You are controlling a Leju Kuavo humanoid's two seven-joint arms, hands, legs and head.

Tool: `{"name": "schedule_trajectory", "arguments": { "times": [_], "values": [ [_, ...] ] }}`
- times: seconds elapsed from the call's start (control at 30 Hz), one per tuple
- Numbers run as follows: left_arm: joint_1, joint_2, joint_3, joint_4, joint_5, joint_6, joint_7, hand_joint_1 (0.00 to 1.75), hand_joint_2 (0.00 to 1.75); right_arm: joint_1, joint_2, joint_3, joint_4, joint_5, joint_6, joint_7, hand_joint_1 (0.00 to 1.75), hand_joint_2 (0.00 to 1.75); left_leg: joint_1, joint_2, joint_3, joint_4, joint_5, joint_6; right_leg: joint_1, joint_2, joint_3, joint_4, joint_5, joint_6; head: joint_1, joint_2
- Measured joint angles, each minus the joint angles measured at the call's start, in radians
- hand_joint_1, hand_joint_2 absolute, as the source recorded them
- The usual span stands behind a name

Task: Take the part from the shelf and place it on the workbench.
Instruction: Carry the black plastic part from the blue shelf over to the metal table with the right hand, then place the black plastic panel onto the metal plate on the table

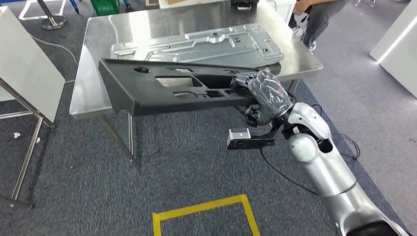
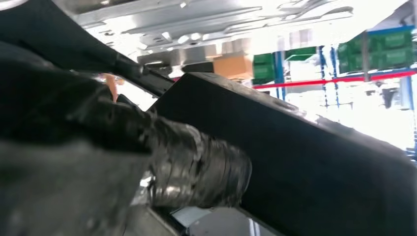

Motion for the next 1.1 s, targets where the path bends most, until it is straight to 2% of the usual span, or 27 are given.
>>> {"name": "schedule_trajectory", "arguments": {
  "times": [0.03, 0.1, 0.13, 0.17, 0.2, 0.23, 0.3, 0.33, 0.37, 0.47, 0.5, 0.57, 0.63, 0.67, 0.7, 0.73, 0.8, 0.83, 0.87, 0.93, 1.0, 1.03, 1.07, 1.1],
  "values": [
    [-0.001, 0.000, 0.000, 0.000, -0.001, -0.001, 0.000, 0.00, 1.75, -0.004, 0.000, 0.000, 0.002, 0.001, 0.001, 0.000, 1.75, 0.00, 0.001, -0.001, -0.039, 0.061, -0.008, -0.001, 0.000, 0.002, 0.009, -0.003, -0.006, -0.006, 0.000, 0.000],
    [-0.002, -0.001, 0.000, 0.000, -0.006, -0.002, -0.001, 0.00, 1.75, -0.011, 0.000, 0.001, 0.010, 0.005, 0.004, 0.002, 1.75, 0.00, 0.000, -0.001, -0.129, 0.182, -0.056, -0.004, 0.005, 0.007, 0.025, -0.004, -0.021, -0.015, 0.000, 0.000],
    [-0.002, 0.000, 0.001, 0.000, -0.010, -0.002, -0.002, 0.00, 1.75, -0.014, 0.000, 0.003, 0.017, 0.009, 0.005, 0.003, 1.75, 0.00, -0.001, -0.001, -0.163, 0.212, -0.083, -0.004, 0.008, 0.010, 0.034, -0.004, -0.030, -0.017, 0.000, 0.000],
    [-0.003, 0.000, 0.001, 0.000, -0.016, -0.002, -0.004, 0.00, 1.75, -0.019, -0.001, 0.005, 0.025, 0.013, 0.007, 0.006, 1.75, 0.00, -0.002, -0.001, -0.184, 0.214, -0.097, -0.002, 0.012, 0.013, 0.045, -0.004, -0.039, -0.018, 0.000, 0.000],
    [-0.003, 0.000, 0.003, 0.000, -0.024, -0.002, -0.006, 0.00, 1.75, -0.026, -0.001, 0.008, 0.036, 0.019, 0.008, 0.010, 1.75, 0.00, -0.005, -0.002, -0.190, 0.187, -0.086, 0.004, 0.016, 0.016, 0.058, -0.004, -0.048, -0.019, 0.000, 0.000],
    [-0.005, 0.000, 0.005, 0.000, -0.031, 0.000, -0.008, 0.00, 1.75, -0.035, -0.001, 0.010, 0.048, 0.025, 0.009, 0.013, 1.75, 0.00, -0.010, -0.002, -0.183, 0.134, -0.050, 0.015, 0.021, 0.018, 0.071, -0.004, -0.058, -0.020, 0.000, 0.000],
    [-0.008, 0.002, 0.011, 0.000, -0.047, 0.003, -0.013, 0.00, 1.75, -0.057, -0.001, 0.015, 0.078, 0.037, 0.011, 0.020, 1.75, 0.00, -0.027, -0.009, -0.157, 0.008, 0.057, 0.045, 0.026, 0.023, 0.092, -0.005, -0.077, -0.019, 0.001, 0.000],
    [-0.011, 0.004, 0.015, 0.000, -0.053, 0.005, -0.016, 0.00, 1.75, -0.068, -0.002, 0.018, 0.093, 0.043, 0.012, 0.022, 1.75, 0.00, -0.035, -0.016, -0.146, -0.035, 0.089, 0.056, 0.027, 0.026, 0.099, -0.005, -0.086, -0.016, 0.001, 0.000],
    [-0.013, 0.005, 0.018, 0.000, -0.058, 0.008, -0.019, 0.00, 1.75, -0.077, -0.003, 0.021, 0.108, 0.049, 0.013, 0.024, 1.75, 0.00, -0.041, -0.022, -0.138, -0.061, 0.104, 0.064, 0.028, 0.028, 0.105, -0.004, -0.091, -0.011, 0.001, 0.000],
    [-0.023, 0.004, 0.028, 0.002, -0.076, 0.018, -0.026, 0.00, 1.75, -0.103, -0.008, 0.027, 0.142, 0.071, 0.012, 0.029, 1.75, 0.00, -0.037, -0.025, -0.104, -0.091, 0.104, 0.075, 0.030, 0.029, 0.115, 0.015, -0.089, 0.002, 0.002, 0.000],
    [-0.029, 0.004, 0.032, 0.003, -0.082, 0.023, -0.028, 0.00, 1.75, -0.118, -0.011, 0.028, 0.155, 0.080, 0.011, 0.031, 1.75, 0.00, -0.034, -0.024, -0.091, -0.097, 0.104, 0.078, 0.029, 0.026, 0.103, 0.040, -0.092, 0.008, 0.004, 0.000],
    [-0.044, 0.003, 0.047, 0.006, -0.092, 0.035, -0.032, 0.00, 1.75, -0.151, -0.014, 0.033, 0.190, 0.098, 0.008, 0.035, 1.75, 0.00, -0.028, -0.021, -0.073, -0.103, 0.098, 0.080, 0.020, 0.016, 0.043, 0.137, -0.121, 0.021, 0.007, 0.000],
    [-0.063, 0.002, 0.065, 0.013, -0.098, 0.049, -0.032, 0.00, 1.75, -0.174, -0.014, 0.041, 0.235, 0.114, 0.006, 0.037, 1.75, 0.00, -0.022, -0.020, -0.061, -0.103, 0.084, 0.077, 0.007, 0.011, -0.038, 0.236, -0.167, 0.038, 0.009, 0.000],
    [-0.071, 0.001, 0.074, 0.017, -0.099, 0.055, -0.032, 0.00, 1.75, -0.181, -0.014, 0.045, 0.257, 0.122, 0.005, 0.037, 1.75, 0.00, -0.018, -0.021, -0.052, -0.103, 0.075, 0.072, 0.000, 0.010, -0.064, 0.252, -0.178, 0.045, 0.009, 0.000],
    [-0.079, 0.000, 0.082, 0.021, -0.100, 0.060, -0.032, 0.00, 1.75, -0.188, -0.014, 0.049, 0.278, 0.129, 0.005, 0.037, 1.75, 0.00, -0.013, -0.021, -0.041, -0.102, 0.066, 0.067, -0.006, 0.008, -0.076, 0.237, -0.170, 0.053, 0.009, 0.000],
    [-0.085, -0.001, 0.091, 0.025, -0.099, 0.065, -0.031, 0.00, 1.75, -0.196, -0.014, 0.053, 0.298, 0.136, 0.005, 0.038, 1.75, 0.00, -0.008, -0.022, -0.028, -0.100, 0.054, 0.061, -0.013, 0.005, -0.072, 0.192, -0.140, 0.060, 0.009, 0.000],
    [-0.095, -0.002, 0.107, 0.032, -0.093, 0.074, -0.027, 0.00, 1.75, -0.214, -0.014, 0.060, 0.333, 0.147, 0.001, 0.038, 1.75, 0.00, -0.001, -0.021, -0.007, -0.094, 0.030, 0.045, -0.023, -0.006, -0.047, 0.069, -0.041, 0.072, 0.010, 0.000],
    [-0.101, -0.001, 0.116, 0.034, -0.090, 0.077, -0.025, 0.00, 1.75, -0.223, -0.013, 0.065, 0.350, 0.153, -0.002, 0.038, 1.75, 0.00, 0.000, -0.020, 0.000, -0.092, 0.019, 0.036, -0.022, -0.010, -0.037, 0.028, -0.008, 0.069, 0.011, 0.000],
    [-0.106, -0.001, 0.123, 0.035, -0.088, 0.079, -0.023, 0.00, 1.75, -0.230, -0.011, 0.070, 0.365, 0.160, -0.005, 0.038, 1.75, 0.00, -0.001, -0.019, 0.004, -0.092, 0.010, 0.027, -0.021, -0.011, -0.033, 0.008, 0.011, 0.062, 0.012, 0.000],
    [-0.116, -0.001, 0.134, 0.037, -0.085, 0.080, -0.020, 0.00, 1.75, -0.243, -0.006, 0.080, 0.388, 0.175, -0.009, 0.039, 1.75, 0.00, -0.002, -0.018, 0.012, -0.091, 0.005, 0.012, -0.017, -0.006, -0.026, 0.007, 0.005, 0.040, 0.014, 0.000],
    [-0.123, -0.001, 0.145, 0.038, -0.085, 0.078, -0.016, 0.00, 1.75, -0.256, 0.002, 0.089, 0.405, 0.191, -0.013, 0.041, 1.75, 0.00, 0.001, -0.015, 0.000, -0.051, 0.011, 0.004, -0.018, -0.002, -0.010, 0.005, -0.001, 0.023, 0.015, 0.000],
    [-0.127, -0.001, 0.151, 0.039, -0.085, 0.076, -0.014, 0.00, 1.75, -0.263, 0.009, 0.095, 0.413, 0.198, -0.015, 0.043, 1.75, 0.00, 0.002, -0.014, -0.028, -0.001, 0.012, 0.002, -0.017, 0.000, 0.000, 0.003, -0.006, 0.015, 0.015, 0.000],
    [-0.130, -0.001, 0.157, 0.040, -0.086, 0.073, -0.013, 0.00, 1.75, -0.270, 0.016, 0.103, 0.421, 0.205, -0.017, 0.045, 1.75, 0.00, 0.003, -0.014, -0.070, 0.065, 0.005, 0.000, -0.014, 0.000, 0.009, 0.001, -0.013, 0.008, 0.015, 0.000],
    [-0.134, -0.001, 0.163, 0.040, -0.086, 0.071, -0.011, 0.00, 1.75, -0.274, 0.024, 0.111, 0.430, 0.211, -0.019, 0.047, 1.75, 0.00, 0.002, -0.014, -0.120, 0.132, -0.015, -0.001, -0.011, 0.001, 0.018, 0.000, -0.022, 0.002, 0.015, 0.000]
  ]
}}
